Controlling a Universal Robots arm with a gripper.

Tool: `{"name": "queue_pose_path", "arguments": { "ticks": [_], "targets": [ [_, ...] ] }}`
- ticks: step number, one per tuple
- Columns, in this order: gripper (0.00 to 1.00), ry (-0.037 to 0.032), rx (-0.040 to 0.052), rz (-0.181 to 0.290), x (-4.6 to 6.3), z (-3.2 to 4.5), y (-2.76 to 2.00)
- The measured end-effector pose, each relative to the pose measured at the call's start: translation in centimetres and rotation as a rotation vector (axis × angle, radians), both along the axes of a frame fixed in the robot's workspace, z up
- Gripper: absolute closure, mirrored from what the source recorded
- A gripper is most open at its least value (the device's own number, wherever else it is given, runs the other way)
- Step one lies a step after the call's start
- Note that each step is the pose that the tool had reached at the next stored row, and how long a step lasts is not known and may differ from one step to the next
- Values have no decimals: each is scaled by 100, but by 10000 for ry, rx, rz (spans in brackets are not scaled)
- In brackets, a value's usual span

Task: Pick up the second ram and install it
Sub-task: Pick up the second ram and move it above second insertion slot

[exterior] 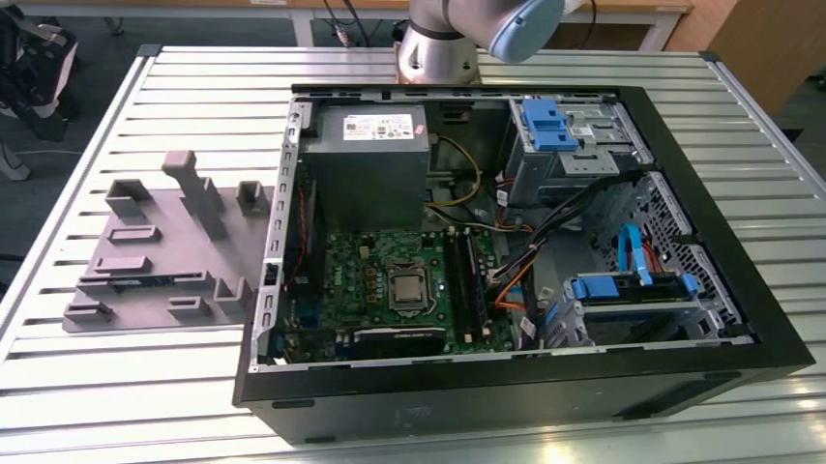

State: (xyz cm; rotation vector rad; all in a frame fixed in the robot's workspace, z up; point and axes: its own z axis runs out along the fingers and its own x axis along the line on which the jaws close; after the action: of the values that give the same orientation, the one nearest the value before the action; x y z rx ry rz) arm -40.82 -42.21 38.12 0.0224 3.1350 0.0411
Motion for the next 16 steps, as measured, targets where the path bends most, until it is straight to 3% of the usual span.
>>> {"name": "queue_pose_path", "arguments": {
  "ticks": [16],
  "targets": [
    [89, 0, 0, 792, -6, 0, 0]
  ]
}}
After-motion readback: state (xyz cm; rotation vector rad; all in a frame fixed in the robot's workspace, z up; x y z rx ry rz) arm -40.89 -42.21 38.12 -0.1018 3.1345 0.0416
